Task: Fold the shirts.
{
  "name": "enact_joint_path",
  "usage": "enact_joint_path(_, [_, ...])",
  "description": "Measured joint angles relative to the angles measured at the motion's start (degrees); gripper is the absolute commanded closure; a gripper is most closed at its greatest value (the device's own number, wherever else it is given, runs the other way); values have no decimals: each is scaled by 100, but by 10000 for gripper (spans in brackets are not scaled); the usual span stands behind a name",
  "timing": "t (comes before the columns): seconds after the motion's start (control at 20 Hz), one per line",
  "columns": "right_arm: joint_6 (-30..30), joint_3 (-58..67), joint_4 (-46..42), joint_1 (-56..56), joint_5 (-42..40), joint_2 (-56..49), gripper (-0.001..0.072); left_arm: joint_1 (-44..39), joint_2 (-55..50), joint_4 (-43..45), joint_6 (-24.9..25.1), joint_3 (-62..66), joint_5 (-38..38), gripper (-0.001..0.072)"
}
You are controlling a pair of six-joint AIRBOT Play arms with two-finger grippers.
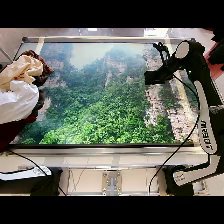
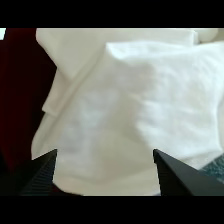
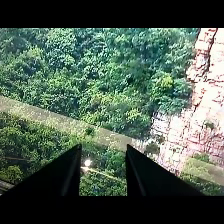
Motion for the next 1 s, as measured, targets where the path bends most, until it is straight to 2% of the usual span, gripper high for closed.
enact_joint_path(0.25, [227, -11, 179, 4, -72, 0, 367, 122, -350, 184, 302, 15, 1008, 0])
enact_joint_path(0.4, [404, -11, 227, 4, -186, 0, 367, 142, -546, -37, 841, 22, 1305, 3])
enact_joint_path(0.55, [520, -11, 306, 4, -251, 0, 367, 146, -802, -741, 1598, 22, 1351, 23])
enact_joint_path(0.65, [564, -11, 398, 4, -269, 0, 367, 146, -953, -1314, 2061, 22, 1231, 220])
enact_joint_path(0.7, [581, -11, 433, 4, -295, 0, 367, 146, -1001, -1598, 2271, 24, 1150, 506])
enact_joint_path(0.75, [588, -11, 461, 4, -306, 0, 367, 146, -1036, -1851, 2450, 31, 1071, 697])
enact_joint_path(0.9, [608, -11, 516, 4, -365, 0, 367, 140, -1093, -2577, 2660, 155, 741, 697])
enact_joint_path(1.0, [610, -11, 535, 4, -431, 0, 367, 129, -1099, -3386, 2730, 361, 326, 697])
